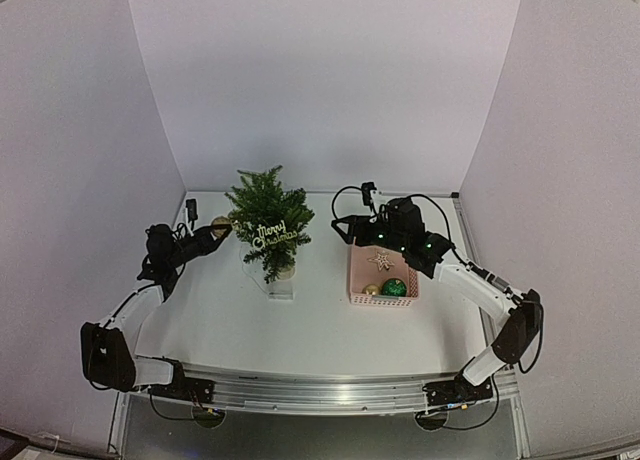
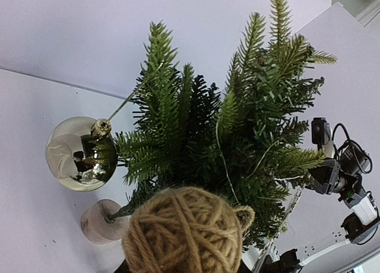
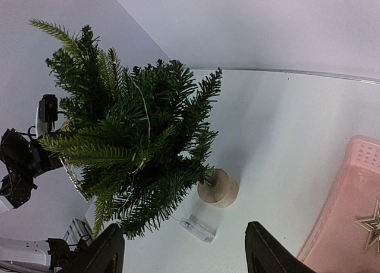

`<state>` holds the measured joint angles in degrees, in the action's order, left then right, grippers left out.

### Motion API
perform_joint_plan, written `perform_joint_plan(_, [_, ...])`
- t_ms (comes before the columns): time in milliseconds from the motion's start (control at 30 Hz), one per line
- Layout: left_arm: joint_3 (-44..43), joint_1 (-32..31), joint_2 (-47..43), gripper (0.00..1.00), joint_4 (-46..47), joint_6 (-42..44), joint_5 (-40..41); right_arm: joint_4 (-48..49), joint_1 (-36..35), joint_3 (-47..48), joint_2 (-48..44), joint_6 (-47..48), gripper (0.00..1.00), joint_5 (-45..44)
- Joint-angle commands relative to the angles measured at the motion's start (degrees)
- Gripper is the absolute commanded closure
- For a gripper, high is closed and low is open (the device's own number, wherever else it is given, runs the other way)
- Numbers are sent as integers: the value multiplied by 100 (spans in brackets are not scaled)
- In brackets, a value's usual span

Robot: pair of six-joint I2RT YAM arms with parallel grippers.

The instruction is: Decorate the small christmas tree

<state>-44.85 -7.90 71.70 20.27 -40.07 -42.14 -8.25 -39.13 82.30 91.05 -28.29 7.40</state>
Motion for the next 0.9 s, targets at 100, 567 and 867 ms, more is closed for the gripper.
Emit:
perform_joint_plan(100, [22, -65, 34, 100, -224, 377, 115, 52, 15, 220, 54, 75, 32, 67])
perform_joint_plan(567, [-170, -205, 45, 100, -54, 92, 452, 52, 12, 179, 9, 71, 33, 46])
perform_joint_plan(867, [-232, -297, 56, 100, -2, 127, 344, 52, 10, 144, -26, 87, 32, 19])
